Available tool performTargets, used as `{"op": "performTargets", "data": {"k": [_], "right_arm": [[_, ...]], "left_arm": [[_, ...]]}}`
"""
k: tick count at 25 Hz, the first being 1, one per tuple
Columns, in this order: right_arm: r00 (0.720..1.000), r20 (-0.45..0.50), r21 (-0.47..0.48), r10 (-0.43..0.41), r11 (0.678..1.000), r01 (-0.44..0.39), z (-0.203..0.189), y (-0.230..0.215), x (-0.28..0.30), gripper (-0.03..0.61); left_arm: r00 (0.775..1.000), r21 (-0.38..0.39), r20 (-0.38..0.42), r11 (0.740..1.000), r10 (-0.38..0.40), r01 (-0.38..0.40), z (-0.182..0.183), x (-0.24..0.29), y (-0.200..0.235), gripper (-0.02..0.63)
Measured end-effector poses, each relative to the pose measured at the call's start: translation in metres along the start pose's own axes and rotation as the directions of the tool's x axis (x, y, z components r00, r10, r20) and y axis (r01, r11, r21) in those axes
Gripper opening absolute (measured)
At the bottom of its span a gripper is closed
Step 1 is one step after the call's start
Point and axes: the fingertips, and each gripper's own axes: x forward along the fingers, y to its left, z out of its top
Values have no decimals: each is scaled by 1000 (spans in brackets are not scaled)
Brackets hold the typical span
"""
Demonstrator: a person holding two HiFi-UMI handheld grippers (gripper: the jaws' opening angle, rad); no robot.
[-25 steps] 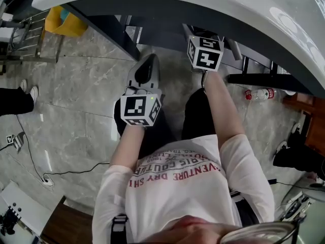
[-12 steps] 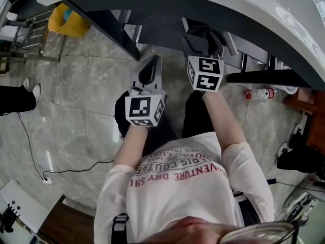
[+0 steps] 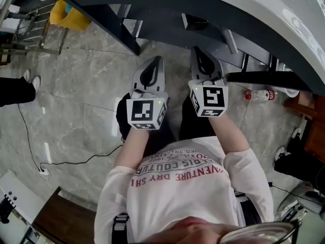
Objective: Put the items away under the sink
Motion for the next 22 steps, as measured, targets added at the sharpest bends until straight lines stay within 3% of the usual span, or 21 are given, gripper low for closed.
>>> {"op": "performTargets", "data": {"k": [6,10,13,17,22], "right_arm": [[996,27,-24,90,996,-89,34,29,-18,25],[996,0,12,94,995,-94,70,33,-31,25],[998,-22,49,64,997,-62,102,35,-47,25],[999,-28,62,43,997,-41,163,31,-71,25],[1000,-11,97,9,995,-7,260,12,-101,25]], "left_arm": [[999,19,-27,1000,-22,23,26,-8,-10,23],[995,29,55,996,-82,81,90,-20,-30,23],[994,50,35,993,-108,106,129,-30,-44,23],[992,0,-22,992,-127,127,178,-42,-62,23],[995,-7,-43,996,-88,88,259,-63,-85,23]]}}
